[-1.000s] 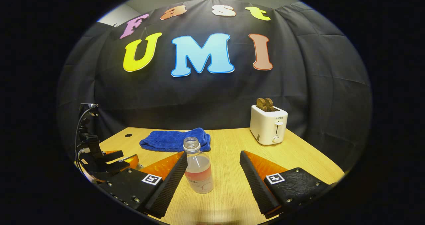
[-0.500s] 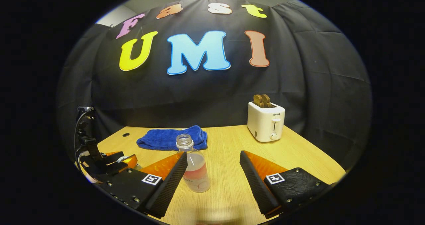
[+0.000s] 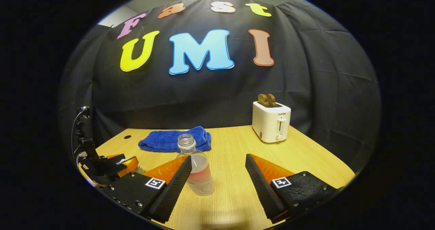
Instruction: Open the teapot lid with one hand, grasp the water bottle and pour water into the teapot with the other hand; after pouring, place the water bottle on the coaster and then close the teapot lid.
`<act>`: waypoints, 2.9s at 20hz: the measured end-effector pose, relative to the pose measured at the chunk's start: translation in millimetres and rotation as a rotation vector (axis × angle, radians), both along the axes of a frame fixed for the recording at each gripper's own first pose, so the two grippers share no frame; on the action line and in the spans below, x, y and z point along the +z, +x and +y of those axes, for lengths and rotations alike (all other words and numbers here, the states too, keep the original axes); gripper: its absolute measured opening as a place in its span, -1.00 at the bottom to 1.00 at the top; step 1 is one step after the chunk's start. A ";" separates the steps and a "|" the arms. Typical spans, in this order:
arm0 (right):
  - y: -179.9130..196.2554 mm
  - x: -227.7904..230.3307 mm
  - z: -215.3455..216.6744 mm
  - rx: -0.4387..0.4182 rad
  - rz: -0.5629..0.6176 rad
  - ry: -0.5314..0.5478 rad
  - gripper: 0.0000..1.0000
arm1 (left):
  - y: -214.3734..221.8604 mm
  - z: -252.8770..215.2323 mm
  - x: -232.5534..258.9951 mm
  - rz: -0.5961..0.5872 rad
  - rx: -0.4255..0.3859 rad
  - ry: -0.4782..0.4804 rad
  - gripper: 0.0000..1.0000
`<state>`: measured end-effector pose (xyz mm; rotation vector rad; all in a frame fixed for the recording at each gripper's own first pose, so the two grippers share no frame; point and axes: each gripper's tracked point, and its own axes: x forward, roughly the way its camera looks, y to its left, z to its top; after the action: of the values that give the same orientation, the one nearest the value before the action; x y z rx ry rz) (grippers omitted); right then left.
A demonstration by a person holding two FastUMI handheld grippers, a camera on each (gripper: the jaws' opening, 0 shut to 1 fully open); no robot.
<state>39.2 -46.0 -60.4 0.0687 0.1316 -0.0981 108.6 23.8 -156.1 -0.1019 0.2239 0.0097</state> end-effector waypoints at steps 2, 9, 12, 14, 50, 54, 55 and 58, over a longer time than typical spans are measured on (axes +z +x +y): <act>1.3 -4.0 0.2 0.002 0.010 0.005 0.96 | -0.7 0.0 1.8 -0.011 0.001 -0.006 0.62; 4.7 -7.6 -0.4 0.006 0.019 0.020 0.96 | 0.2 0.8 5.1 -0.031 -0.011 -0.010 0.62; 5.3 -9.6 0.3 0.009 0.023 0.022 0.96 | 0.9 -0.3 0.5 -0.023 -0.015 -0.013 0.58; 7.0 -12.2 0.4 0.010 0.030 0.025 0.97 | 1.5 0.2 0.5 -0.024 -0.014 -0.001 0.58; 6.5 -19.4 15.6 0.062 0.027 0.018 0.96 | -4.6 4.2 36.7 -0.125 -0.005 0.064 -0.88; 9.1 -22.8 22.8 0.087 0.030 0.004 0.96 | -8.7 8.6 45.3 -0.140 -0.002 0.062 -0.88; 10.5 -23.3 24.8 0.094 0.031 -0.002 0.96 | -9.7 10.6 46.9 -0.142 0.001 0.062 -0.89; 18.1 -29.0 31.3 0.116 0.037 -0.015 0.96 | -15.5 21.7 48.0 -0.141 0.015 0.061 -0.89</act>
<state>57.3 -14.7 -89.4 0.0446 0.1720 0.0154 93.0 45.5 -108.1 -0.0435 0.0816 0.0242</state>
